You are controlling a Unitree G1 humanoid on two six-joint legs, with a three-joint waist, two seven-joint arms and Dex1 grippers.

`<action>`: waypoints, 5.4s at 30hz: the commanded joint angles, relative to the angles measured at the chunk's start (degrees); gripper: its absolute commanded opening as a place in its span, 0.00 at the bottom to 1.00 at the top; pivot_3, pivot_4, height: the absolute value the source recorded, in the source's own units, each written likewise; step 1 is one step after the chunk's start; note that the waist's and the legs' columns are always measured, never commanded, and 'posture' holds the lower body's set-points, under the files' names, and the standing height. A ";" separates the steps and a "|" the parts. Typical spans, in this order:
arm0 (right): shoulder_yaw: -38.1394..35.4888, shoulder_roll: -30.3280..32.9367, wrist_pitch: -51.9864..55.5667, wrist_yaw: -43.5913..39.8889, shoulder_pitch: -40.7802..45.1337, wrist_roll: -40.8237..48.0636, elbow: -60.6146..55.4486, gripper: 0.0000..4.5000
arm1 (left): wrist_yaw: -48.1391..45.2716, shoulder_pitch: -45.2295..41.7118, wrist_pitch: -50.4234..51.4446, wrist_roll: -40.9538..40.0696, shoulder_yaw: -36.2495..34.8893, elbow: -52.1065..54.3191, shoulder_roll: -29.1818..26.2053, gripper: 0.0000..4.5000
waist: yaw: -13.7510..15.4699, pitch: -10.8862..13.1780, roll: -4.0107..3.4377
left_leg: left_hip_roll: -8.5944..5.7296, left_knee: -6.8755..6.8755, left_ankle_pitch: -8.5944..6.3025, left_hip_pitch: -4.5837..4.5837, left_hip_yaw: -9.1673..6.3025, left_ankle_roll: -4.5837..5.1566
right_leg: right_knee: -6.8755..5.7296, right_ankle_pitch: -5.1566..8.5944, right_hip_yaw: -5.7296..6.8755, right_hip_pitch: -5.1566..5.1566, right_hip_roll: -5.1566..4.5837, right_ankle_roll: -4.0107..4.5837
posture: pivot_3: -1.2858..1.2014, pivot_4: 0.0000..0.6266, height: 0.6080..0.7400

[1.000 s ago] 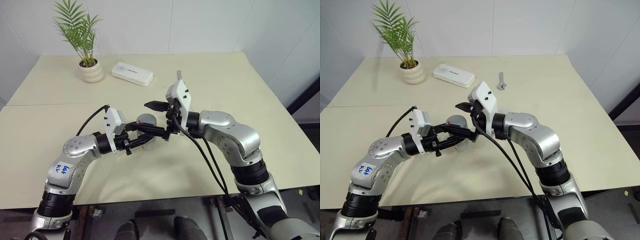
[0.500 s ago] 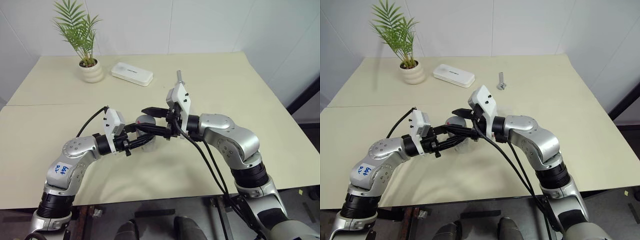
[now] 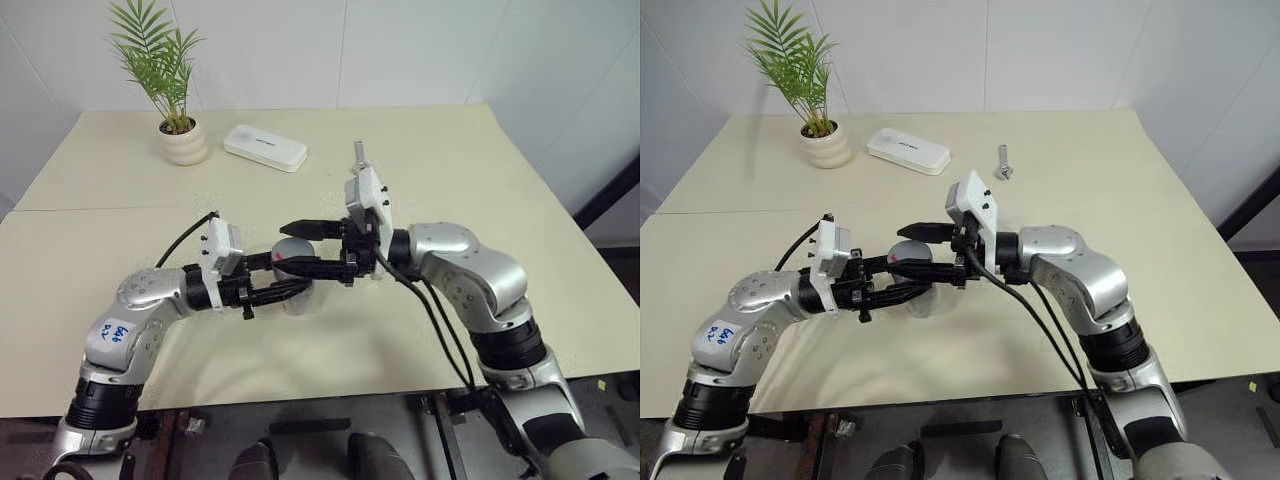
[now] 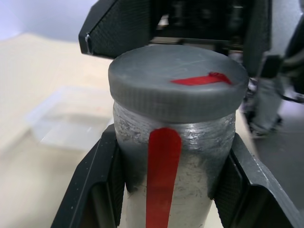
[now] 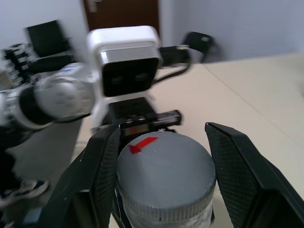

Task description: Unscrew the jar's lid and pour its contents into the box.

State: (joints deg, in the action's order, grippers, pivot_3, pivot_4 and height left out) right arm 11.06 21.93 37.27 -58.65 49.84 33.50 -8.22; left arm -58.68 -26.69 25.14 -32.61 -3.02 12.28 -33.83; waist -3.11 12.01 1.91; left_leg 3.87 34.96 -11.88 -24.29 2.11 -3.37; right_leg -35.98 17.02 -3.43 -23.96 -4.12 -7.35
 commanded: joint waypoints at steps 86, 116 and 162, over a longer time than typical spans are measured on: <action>-1.56 -3.84 2.10 -2.49 6.21 -1.04 4.14 0.99 | -2.96 0.07 -4.73 -0.45 -2.90 -2.12 -1.89 0.44 | 0.00 0.01 -0.01 | 0.11 0.09 -0.05 0.02 -0.01 0.04 | -0.08 0.00 -0.02 0.03 0.11 0.00 | 0.52 0.24 1.00; -5.93 1.99 -7.50 -8.60 9.13 -5.49 23.30 0.99 | -2.05 -0.07 -5.29 -1.48 -3.54 -1.19 -2.15 0.44 | 0.30 0.01 -0.01 | 0.12 0.09 -0.05 0.01 0.00 0.04 | -0.03 0.00 -0.01 0.04 0.13 0.00 | 0.52 0.24 1.00; -3.19 -3.18 -8.61 -6.04 9.38 -8.16 19.34 0.99 | -2.33 -2.06 -4.21 -0.89 -2.02 -2.75 -1.09 0.44 | 0.04 0.02 -0.04 | 0.48 0.13 -0.12 0.03 0.00 -0.10 | -0.11 0.03 -0.08 0.01 0.57 0.10 | 0.52 0.24 1.00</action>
State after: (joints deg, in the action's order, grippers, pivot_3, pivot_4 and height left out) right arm 12.74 16.34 29.32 -65.58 58.26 25.36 9.76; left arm -59.41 -28.67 22.53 -32.65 -4.59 7.66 -34.91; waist -3.07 12.03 1.87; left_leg 4.36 35.09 -12.00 -24.26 2.11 -3.48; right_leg -36.10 17.05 -3.51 -23.95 -3.55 -7.26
